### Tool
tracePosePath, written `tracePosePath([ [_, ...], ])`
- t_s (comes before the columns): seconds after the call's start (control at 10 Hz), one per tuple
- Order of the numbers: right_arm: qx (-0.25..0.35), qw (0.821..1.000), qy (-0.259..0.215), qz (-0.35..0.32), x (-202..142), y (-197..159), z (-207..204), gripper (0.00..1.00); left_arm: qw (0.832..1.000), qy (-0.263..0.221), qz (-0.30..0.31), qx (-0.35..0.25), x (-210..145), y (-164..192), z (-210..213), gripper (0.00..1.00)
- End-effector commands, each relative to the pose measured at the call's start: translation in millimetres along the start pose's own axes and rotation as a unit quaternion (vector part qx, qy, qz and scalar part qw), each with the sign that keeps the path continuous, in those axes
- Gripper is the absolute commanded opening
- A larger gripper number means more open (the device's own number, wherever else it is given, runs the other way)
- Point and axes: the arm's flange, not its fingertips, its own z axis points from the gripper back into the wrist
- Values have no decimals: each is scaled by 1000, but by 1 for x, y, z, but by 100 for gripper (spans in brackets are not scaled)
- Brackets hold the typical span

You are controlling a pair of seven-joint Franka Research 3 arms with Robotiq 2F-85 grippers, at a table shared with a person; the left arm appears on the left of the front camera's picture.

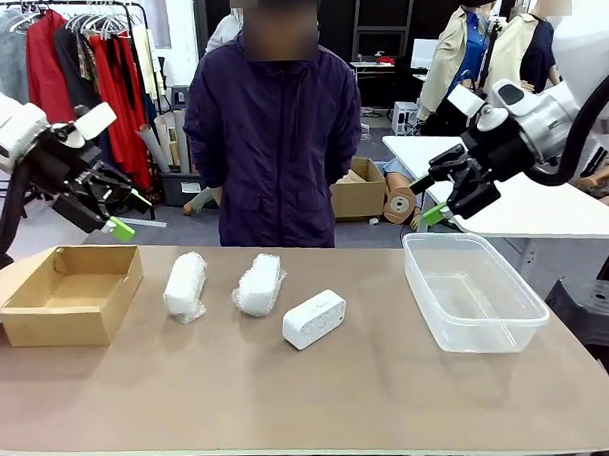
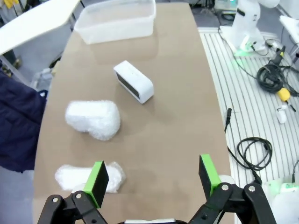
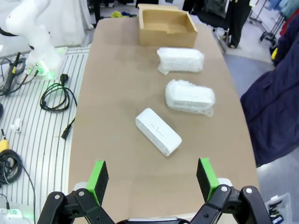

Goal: Separate and place wrapped and unwrapped clocks.
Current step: Pick up the Digital clock indicated by the person.

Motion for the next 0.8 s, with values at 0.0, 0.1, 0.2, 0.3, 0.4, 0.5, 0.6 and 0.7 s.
tracePosePath([
  [0.0, -2, 1000, -22, 15, 0, -11, 4, 100, 1000, -23, -14, 4, -4, 12, 8, 100],
  [0.1, -4, 1000, -26, 14, -1, -13, 6, 100, 1000, -22, -14, 7, -4, 13, 10, 100],
  [0.2, -6, 999, -34, 13, -2, -15, 7, 100, 1000, -22, -16, 15, -4, 15, 11, 100],
  [0.3, -20, 999, -33, 27, -3, -16, 9, 100, 1000, -14, -17, 21, -3, 14, 8, 100],
  [0.4, -6, 1000, -12, 2, -2, -9, 9, 100, 1000, -13, -4, 9, -7, 12, 13, 100],
  [0.5, -6, 1000, -12, 2, -2, -9, 9, 100, 1000, -13, -4, 9, -7, 12, 13, 100],
  [0.6, -6, 1000, -12, 2, -2, -9, 9, 100, 1000, -13, -4, 9, -7, 12, 13, 100],
  [0.7, -6, 1000, -12, 2, -2, -9, 9, 100, 1000, -13, -4, 9, -7, 12, 13, 100],
])
